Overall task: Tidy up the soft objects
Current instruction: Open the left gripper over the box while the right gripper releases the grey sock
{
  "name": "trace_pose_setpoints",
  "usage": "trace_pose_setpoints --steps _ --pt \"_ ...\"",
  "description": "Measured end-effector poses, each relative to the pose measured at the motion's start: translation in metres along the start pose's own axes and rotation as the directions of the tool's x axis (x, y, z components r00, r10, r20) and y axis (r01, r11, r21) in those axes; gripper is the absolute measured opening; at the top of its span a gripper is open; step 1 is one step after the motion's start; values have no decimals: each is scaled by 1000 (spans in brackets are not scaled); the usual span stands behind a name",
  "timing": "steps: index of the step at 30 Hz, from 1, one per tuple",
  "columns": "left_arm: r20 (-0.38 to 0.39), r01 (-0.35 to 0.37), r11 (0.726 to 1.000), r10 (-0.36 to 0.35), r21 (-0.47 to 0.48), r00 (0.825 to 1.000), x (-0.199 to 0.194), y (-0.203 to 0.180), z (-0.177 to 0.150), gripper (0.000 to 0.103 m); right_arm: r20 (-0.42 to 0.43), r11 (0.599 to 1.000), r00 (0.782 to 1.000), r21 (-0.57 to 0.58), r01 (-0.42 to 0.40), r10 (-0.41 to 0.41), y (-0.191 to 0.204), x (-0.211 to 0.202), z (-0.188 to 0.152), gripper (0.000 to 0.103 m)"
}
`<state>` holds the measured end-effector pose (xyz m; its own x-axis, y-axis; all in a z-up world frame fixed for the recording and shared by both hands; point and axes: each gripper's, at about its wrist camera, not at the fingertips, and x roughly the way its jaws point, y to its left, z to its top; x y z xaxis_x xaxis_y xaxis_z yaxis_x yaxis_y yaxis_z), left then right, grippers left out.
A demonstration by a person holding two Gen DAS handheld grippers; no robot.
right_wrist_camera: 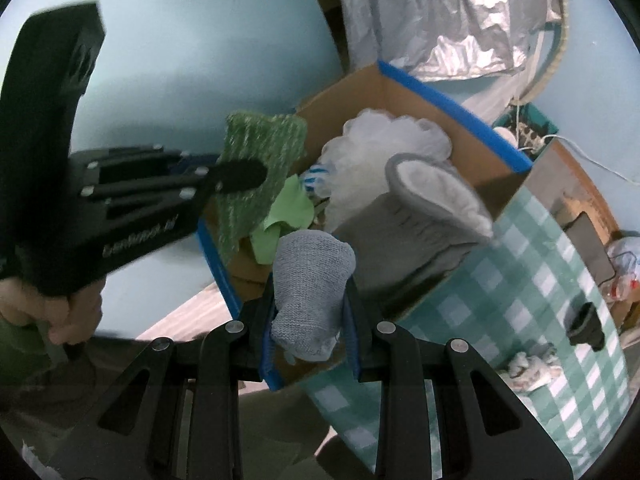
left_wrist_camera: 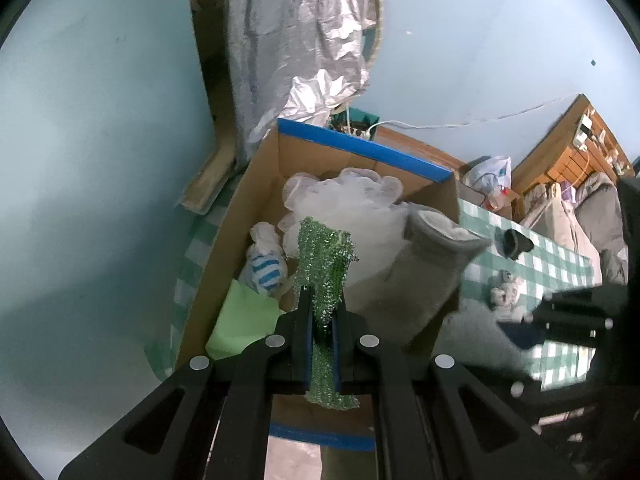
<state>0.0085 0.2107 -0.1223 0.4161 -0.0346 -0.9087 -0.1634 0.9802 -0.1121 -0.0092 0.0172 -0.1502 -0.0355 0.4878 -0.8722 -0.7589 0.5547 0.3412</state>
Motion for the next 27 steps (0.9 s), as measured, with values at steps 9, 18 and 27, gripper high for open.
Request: trace_pose_setpoints --steps 9,18,27 --pt "-31 12 998 -14 -60 999 24 21 2 7 -38 1000 999 19 -12 13 3 24 -2 27" --pt "-32 -9 998 7 -61 999 24 26 -4 47 -42 1000 999 23 -8 9 4 32 2 40" --pt "-24 -30 995 28 -92 999 16 28 -5 47 -22 1000 1000 25 0 0 0 23 -1 58"
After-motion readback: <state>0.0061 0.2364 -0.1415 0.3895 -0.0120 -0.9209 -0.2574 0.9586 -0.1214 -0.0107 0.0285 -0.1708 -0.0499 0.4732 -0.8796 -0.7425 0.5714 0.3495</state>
